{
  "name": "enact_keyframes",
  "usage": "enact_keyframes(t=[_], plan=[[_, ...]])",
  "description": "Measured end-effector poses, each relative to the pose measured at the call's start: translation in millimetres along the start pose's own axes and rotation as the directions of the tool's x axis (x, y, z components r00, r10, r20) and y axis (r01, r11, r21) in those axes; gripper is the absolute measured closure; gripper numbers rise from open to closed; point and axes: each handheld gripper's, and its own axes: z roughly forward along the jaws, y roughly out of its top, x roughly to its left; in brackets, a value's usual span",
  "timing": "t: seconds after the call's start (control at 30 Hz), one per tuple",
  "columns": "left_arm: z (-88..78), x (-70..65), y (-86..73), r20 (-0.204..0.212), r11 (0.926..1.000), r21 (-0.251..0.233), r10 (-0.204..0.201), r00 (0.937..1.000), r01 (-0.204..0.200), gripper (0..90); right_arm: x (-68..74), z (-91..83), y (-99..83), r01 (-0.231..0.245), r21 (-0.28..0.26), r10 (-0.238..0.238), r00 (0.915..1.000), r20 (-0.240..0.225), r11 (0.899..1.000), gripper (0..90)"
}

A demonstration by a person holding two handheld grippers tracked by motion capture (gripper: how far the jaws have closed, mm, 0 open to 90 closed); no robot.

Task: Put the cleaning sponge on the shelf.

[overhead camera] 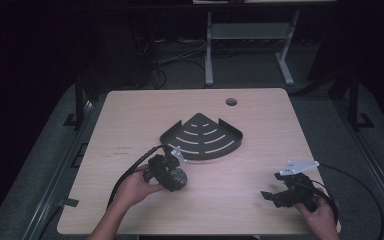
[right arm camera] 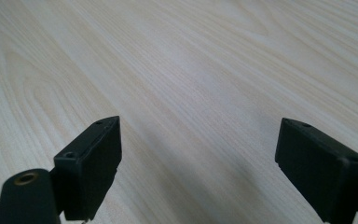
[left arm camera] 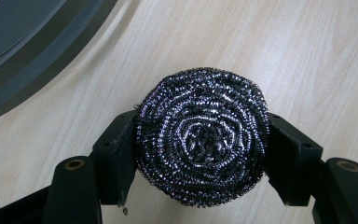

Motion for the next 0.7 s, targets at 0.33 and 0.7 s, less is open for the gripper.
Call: enact_keyframes(t=[0.33, 0.7], plan=[[-1.2, 5.0, 9.7, -0.001, 0.9999, 0.01, 0.005, 1.0, -0.005, 33.3, -0.6, -0.1, 0.8, 0.001, -0.002, -0.001, 1.0, -0.006, 1.0, 14.2], [-5.9, 12.8, 23.5, 0.011, 0.9998, 0.016, 0.013, 0.9999, -0.013, 33.6, -1.1, -0.1, -0.4, -0.006, 0.002, 0.006, 0.9999, -0.008, 1.0, 14.2]])
